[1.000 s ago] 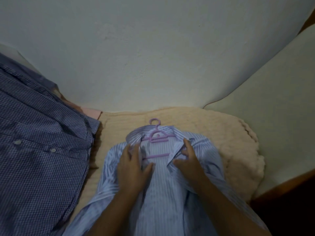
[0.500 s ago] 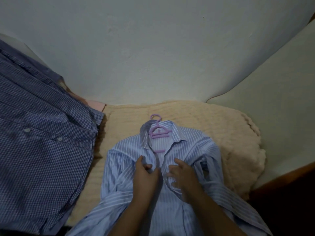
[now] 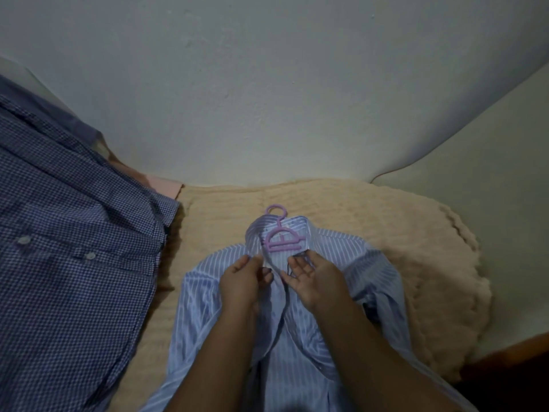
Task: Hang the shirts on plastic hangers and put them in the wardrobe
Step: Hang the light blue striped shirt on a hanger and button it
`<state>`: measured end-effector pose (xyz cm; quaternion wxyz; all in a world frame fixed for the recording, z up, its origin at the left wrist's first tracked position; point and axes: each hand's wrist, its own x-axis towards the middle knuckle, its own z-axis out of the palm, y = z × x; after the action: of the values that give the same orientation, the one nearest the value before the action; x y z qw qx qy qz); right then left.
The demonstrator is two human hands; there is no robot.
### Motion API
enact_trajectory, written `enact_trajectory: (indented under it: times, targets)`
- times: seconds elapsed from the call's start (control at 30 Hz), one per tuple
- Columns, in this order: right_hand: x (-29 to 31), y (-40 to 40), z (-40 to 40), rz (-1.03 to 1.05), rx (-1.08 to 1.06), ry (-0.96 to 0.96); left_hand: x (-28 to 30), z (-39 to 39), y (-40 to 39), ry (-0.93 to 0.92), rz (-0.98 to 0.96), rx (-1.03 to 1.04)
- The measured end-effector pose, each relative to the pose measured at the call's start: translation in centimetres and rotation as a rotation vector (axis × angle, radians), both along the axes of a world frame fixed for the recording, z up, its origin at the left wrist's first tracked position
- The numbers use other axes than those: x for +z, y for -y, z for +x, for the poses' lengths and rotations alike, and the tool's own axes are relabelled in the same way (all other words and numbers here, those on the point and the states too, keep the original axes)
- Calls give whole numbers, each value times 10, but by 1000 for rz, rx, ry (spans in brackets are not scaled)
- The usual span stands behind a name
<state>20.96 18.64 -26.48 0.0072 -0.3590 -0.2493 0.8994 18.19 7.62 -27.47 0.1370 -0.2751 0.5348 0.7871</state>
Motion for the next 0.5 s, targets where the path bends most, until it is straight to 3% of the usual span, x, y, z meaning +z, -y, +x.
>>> enact_trajectory:
  times: [0.17, 0.33, 0.5]
  targets:
    - [-7, 5, -8, 182, 109, 70, -7, 8, -10, 156, 165, -84]
    - [-19, 10, -18, 305, 105, 129, -14, 9, -11, 161, 233, -130]
    - [-30, 13, -27, 599, 121, 168, -17, 8, -11, 161, 219, -149]
